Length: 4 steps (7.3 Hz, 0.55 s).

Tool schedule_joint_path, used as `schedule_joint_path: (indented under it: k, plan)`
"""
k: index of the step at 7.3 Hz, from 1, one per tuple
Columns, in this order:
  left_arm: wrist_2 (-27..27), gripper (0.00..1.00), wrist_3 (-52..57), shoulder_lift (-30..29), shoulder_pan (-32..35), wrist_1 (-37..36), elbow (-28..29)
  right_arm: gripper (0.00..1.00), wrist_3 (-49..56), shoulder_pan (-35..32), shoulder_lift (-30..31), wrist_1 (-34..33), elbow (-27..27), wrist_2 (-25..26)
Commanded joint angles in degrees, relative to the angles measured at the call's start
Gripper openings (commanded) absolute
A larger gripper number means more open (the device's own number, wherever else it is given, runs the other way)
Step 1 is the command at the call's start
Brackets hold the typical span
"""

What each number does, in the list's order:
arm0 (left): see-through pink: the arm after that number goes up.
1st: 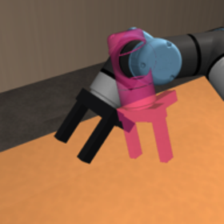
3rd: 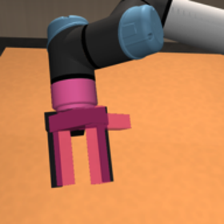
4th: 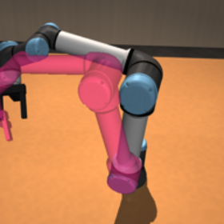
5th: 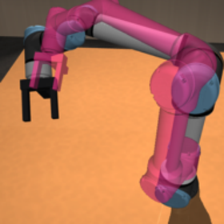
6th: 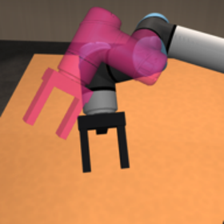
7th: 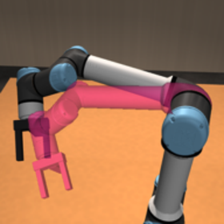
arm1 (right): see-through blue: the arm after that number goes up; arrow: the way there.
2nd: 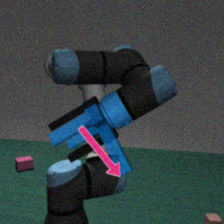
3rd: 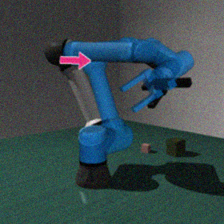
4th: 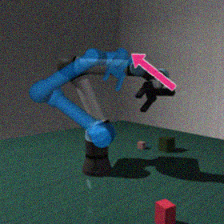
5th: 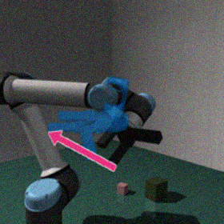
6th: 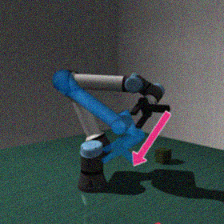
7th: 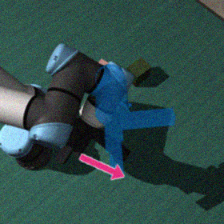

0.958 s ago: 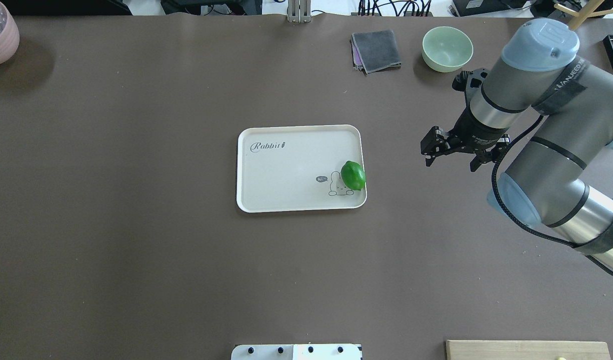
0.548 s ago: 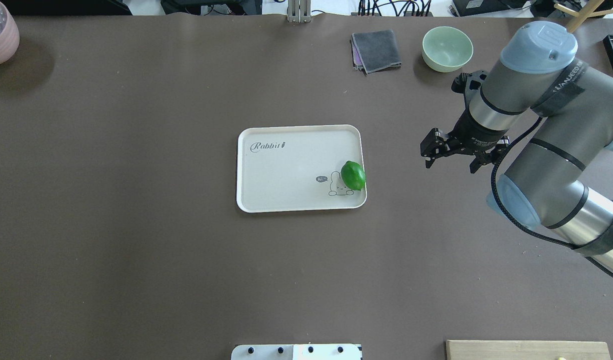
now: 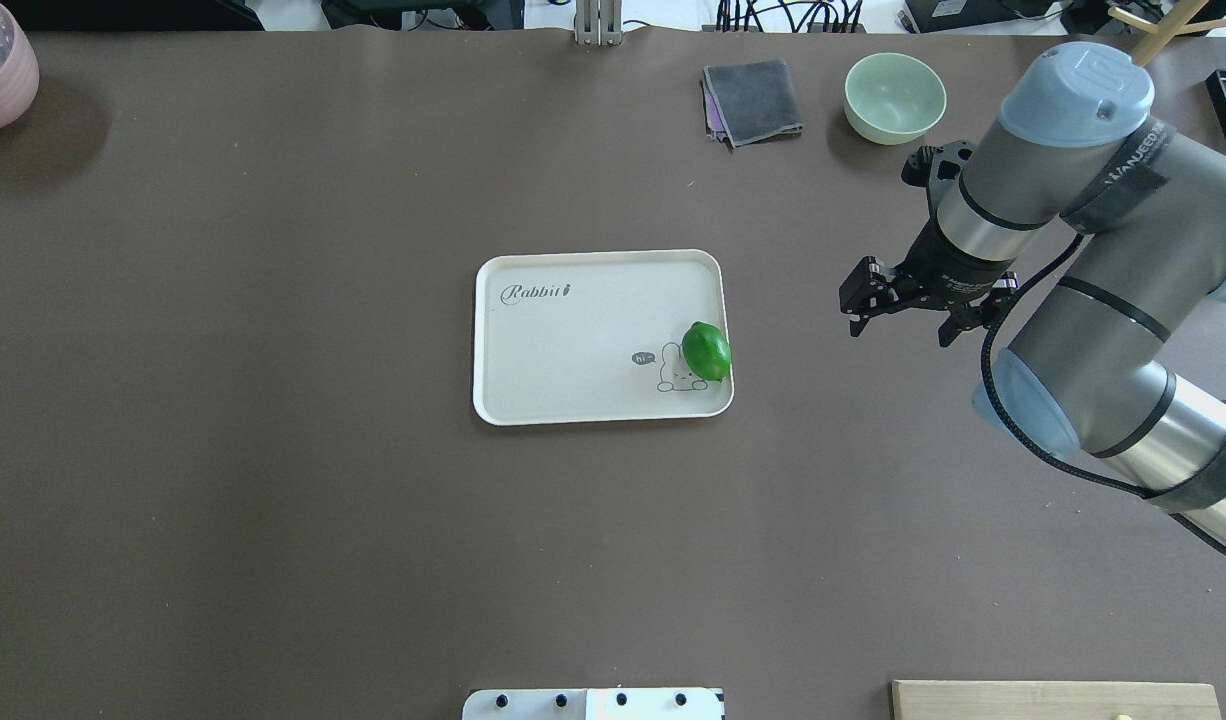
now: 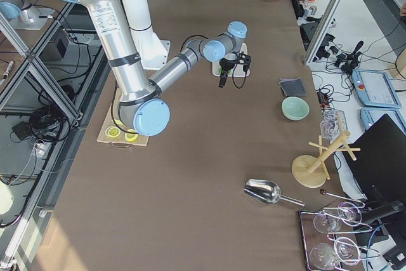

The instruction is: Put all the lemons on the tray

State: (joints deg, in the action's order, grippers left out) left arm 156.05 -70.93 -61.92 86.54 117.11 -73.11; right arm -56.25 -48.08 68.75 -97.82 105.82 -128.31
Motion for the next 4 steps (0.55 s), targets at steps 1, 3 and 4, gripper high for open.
schedule_joint_path:
  k: [1, 3, 4]
  plan:
    - [3.4, 0.00, -0.3, -0.2, 0.1, 0.0, -1.4, 1.00, 0.0, 0.0, -0.1, 0.0, 0.1, 0.0]
    - [6.7, 0.00, -1.2, -0.2, 0.4, -0.7, -7.7, 1.00, 0.0, -0.3, -0.1, 0.0, 0.1, -0.1]
    - [5.9, 0.00, -1.7, -0.5, -0.1, -0.6, -11.7, 1.00, 0.0, -0.4, -0.2, 0.0, 0.1, -0.2]
